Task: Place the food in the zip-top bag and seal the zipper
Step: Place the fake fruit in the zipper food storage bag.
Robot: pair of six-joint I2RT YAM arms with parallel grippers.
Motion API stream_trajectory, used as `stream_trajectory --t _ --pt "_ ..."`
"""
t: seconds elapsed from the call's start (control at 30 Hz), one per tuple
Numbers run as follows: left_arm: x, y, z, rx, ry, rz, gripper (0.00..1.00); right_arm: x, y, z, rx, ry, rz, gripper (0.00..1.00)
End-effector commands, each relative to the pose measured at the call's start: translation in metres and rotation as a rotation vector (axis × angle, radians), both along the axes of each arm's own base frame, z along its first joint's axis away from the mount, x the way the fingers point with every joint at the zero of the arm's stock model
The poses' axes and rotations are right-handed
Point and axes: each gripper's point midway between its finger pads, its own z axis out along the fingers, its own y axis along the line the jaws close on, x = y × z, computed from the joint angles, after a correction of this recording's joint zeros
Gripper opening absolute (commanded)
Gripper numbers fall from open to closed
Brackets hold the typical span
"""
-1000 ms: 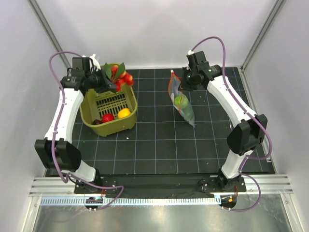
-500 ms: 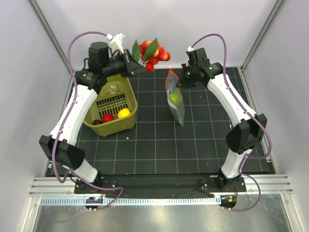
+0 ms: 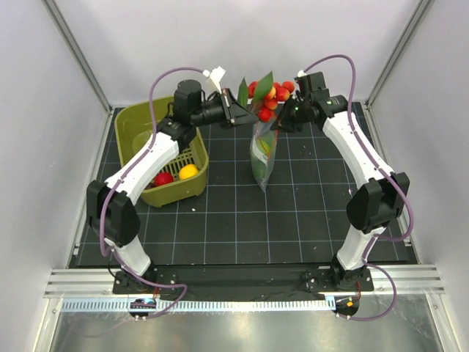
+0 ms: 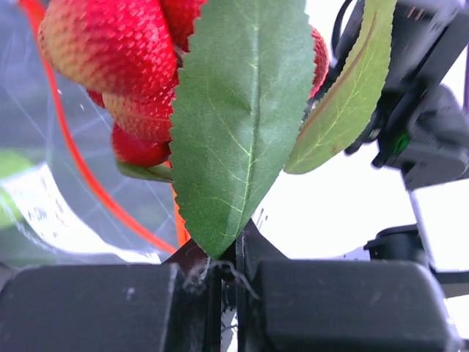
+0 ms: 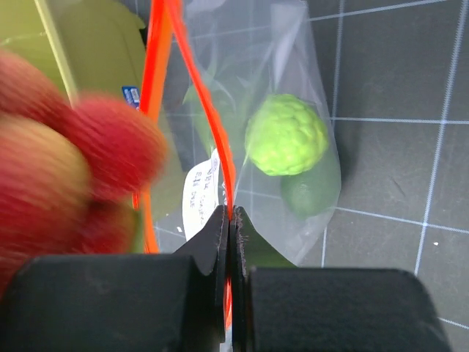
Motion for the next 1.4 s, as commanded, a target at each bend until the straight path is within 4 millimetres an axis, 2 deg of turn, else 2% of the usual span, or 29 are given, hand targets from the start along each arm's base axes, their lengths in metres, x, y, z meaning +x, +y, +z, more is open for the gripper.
stream_trajectory --t 0.0,0.17,0.2,0.23,0.27,0.3,0.4,0.47,0.5,0.53,0.6,0.7,0.73,0.8,0.87,1.0,1.13,1.33,1.37 --pt "-0.018 -0.013 0.009 -0.058 -0.044 -0.074 0.0 -0.005 0.0 0.043 0.088 -0.093 -0.004 0.01" --pt "-0.037 -0.021 -0.036 -0.004 0.035 -0.153 0.0 -0.001 -0.003 0.042 0.105 -0.088 -0.015 0.01" --pt "-0.044 -0.019 -0.053 0.062 0.068 -0.17 0.0 0.0 -0.004 0.042 0.108 -0.089 -0.021 0.01" --pt "-0.046 -0.017 -0.062 0.105 0.072 -0.168 0.0 0.001 -0.003 0.042 0.113 -0.087 -0.019 0.01" --pt "-0.047 -0.016 -0.064 0.133 0.063 -0.171 0.0 0.002 -0.005 0.042 0.114 -0.086 -0.025 0.01" --pt "-0.052 -0.01 -0.077 0.19 0.079 -0.181 0.0 0.003 -0.007 0.041 0.115 -0.084 -0.031 0.01" --pt "-0.056 -0.001 -0.097 0.284 0.096 -0.182 0.0 0.005 -0.007 0.04 0.115 -0.083 -0.027 0.01" --pt "-0.055 0.003 -0.103 0.328 0.094 -0.181 0.0 0.006 -0.006 0.038 0.115 -0.079 -0.022 0.01" --pt "-0.059 0.006 -0.117 0.373 0.143 -0.19 0.0 0.005 -0.006 0.037 0.112 -0.076 -0.018 0.01" --pt "-0.054 0.007 -0.112 0.389 0.105 -0.195 0.0 0.005 -0.006 0.035 0.106 -0.077 -0.013 0.01" --pt "-0.05 0.009 -0.12 0.437 0.119 -0.188 0.0 0.004 -0.009 0.032 0.091 -0.072 -0.013 0.01" --pt "-0.041 0.011 -0.117 0.491 0.103 -0.18 0.0 0.003 -0.016 0.027 0.045 -0.074 -0.025 0.01" --pt "-0.044 0.015 -0.123 0.523 0.117 -0.195 0.0 0.002 -0.018 0.027 0.032 -0.075 -0.028 0.01" --pt "-0.034 0.018 -0.125 0.575 0.102 -0.179 0.0 0.001 -0.023 0.023 -0.002 -0.074 -0.031 0.01" --pt "-0.036 0.032 -0.136 0.684 0.116 -0.192 0.0 0.0 -0.026 0.022 -0.028 -0.081 -0.031 0.01" --pt "-0.024 0.042 -0.137 0.765 0.083 -0.158 0.0 -0.002 -0.028 0.013 -0.082 -0.077 -0.022 0.01" --pt "-0.022 0.039 -0.137 0.776 0.086 -0.154 0.0 -0.005 -0.023 0.01 -0.097 -0.081 0.004 0.01" --pt "-0.02 0.015 -0.126 0.739 0.065 -0.164 0.0 -0.014 0.009 0.015 -0.114 -0.127 0.11 0.01" --pt "-0.018 0.012 -0.131 0.74 0.083 -0.164 0.0 -0.017 0.016 0.016 -0.107 -0.133 0.132 0.01"
